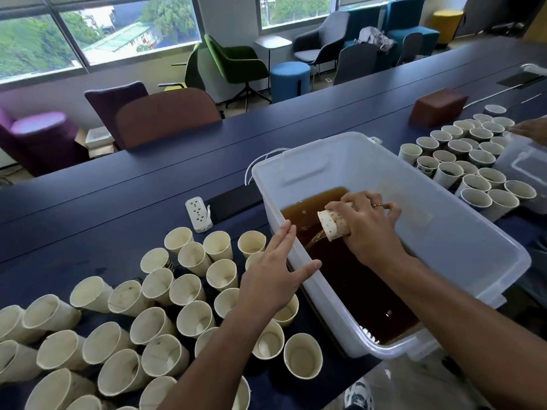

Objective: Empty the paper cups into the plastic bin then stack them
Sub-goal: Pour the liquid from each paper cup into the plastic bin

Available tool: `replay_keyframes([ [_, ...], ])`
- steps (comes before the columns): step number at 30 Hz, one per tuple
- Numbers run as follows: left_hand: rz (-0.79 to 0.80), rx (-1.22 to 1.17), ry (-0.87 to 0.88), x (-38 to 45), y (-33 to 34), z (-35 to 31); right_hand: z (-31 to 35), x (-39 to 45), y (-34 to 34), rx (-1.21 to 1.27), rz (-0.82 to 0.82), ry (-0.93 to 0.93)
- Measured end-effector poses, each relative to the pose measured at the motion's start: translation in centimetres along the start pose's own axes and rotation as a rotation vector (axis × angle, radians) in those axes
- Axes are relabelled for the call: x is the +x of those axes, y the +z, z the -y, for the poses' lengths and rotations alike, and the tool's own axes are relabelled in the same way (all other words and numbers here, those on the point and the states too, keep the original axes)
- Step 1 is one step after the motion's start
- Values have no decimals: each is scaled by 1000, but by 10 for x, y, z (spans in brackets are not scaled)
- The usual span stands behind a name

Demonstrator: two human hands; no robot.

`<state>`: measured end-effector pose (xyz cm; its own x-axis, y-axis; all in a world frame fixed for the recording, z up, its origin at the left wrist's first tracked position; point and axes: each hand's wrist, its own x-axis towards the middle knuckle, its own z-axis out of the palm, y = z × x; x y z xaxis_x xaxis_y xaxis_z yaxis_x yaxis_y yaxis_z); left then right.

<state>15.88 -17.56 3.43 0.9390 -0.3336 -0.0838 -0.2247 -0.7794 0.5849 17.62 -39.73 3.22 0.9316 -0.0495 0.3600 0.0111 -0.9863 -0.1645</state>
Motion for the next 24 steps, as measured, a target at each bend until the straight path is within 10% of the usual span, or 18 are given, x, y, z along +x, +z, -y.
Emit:
replay_keyframes([
  [24, -10, -2, 4, 0, 0, 0, 4, -1, 0, -44, 152, 18],
])
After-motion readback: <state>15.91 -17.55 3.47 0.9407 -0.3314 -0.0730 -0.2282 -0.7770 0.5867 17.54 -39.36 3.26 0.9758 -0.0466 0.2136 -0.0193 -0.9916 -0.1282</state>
